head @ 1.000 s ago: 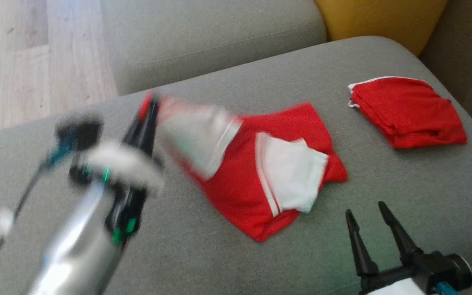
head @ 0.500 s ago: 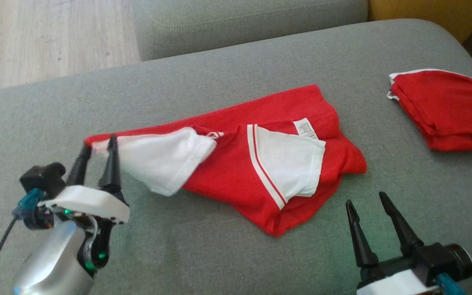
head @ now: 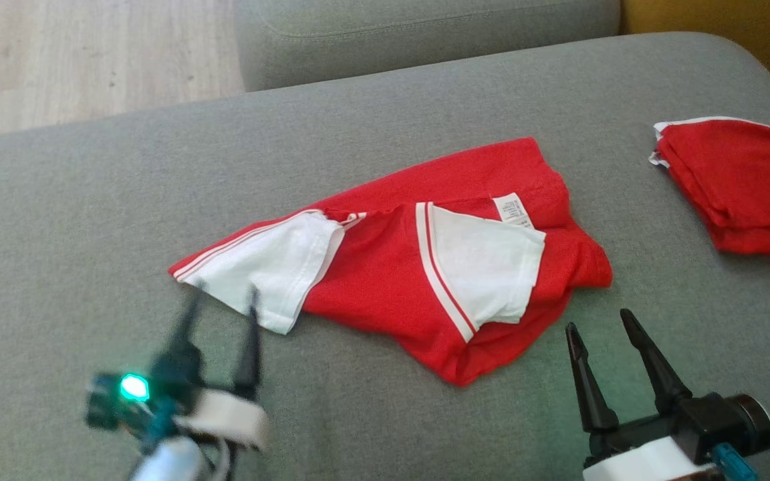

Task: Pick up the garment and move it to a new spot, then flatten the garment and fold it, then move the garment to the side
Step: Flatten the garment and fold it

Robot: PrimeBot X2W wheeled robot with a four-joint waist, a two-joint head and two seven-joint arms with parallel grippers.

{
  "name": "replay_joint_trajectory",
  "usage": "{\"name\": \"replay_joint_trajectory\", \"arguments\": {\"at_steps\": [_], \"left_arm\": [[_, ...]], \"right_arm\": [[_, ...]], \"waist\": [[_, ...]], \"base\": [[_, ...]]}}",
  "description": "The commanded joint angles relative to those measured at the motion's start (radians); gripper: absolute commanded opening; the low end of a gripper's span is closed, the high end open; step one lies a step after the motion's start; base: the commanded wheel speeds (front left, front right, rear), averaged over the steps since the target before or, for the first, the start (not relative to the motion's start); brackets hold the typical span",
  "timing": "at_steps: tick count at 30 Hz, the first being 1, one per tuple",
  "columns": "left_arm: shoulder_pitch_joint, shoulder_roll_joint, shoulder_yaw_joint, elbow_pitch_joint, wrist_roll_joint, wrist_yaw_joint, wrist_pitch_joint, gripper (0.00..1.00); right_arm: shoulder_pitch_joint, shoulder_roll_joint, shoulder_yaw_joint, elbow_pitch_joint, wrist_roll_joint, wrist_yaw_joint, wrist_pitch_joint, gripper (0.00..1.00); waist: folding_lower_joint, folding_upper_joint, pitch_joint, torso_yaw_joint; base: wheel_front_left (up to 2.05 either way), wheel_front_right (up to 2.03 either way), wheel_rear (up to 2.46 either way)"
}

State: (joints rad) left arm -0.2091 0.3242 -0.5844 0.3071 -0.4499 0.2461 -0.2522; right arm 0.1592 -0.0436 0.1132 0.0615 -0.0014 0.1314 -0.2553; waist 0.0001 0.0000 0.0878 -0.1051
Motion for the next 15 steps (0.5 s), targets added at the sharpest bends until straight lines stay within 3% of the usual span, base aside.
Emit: {"name": "replay_joint_trajectory", "arguments": {"at_steps": [1,6,11,15], "left_arm": [[-0.005,-0.014,0.024,-0.008,0.013,-0.007,-0.009,1.00],[0.016,-0.124,0.031,0.125,-0.054,-0.094,-0.009,1.00],[-0.054,-0.182,0.029,0.299,-0.078,-0.109,0.009,1.00],[-0.133,-0.227,0.057,0.393,-0.115,-0.156,-0.002,1.00]], "right_arm": [[-0.025,-0.007,0.023,-0.028,-0.007,-0.001,-0.006,1.00],[-0.029,-0.007,0.024,-0.028,-0.013,-0.001,-0.006,1.00],[-0.042,-0.007,0.033,-0.025,-0.022,-0.001,-0.006,1.00],[-0.055,-0.007,0.037,-0.024,-0.030,-0.001,-0.006,1.00]], "waist": [[-0.0001,0.0000,-0.004,0.009],[-0.0001,0.0000,0.002,0.033],[-0.0001,0.0000,0.025,0.045],[-0.0001,0.0000,0.047,0.048]], "base": [[0.00,0.00,0.00],[0.00,0.00,0.00],[0.00,0.00,0.00],[0.00,0.00,0.00]]}}
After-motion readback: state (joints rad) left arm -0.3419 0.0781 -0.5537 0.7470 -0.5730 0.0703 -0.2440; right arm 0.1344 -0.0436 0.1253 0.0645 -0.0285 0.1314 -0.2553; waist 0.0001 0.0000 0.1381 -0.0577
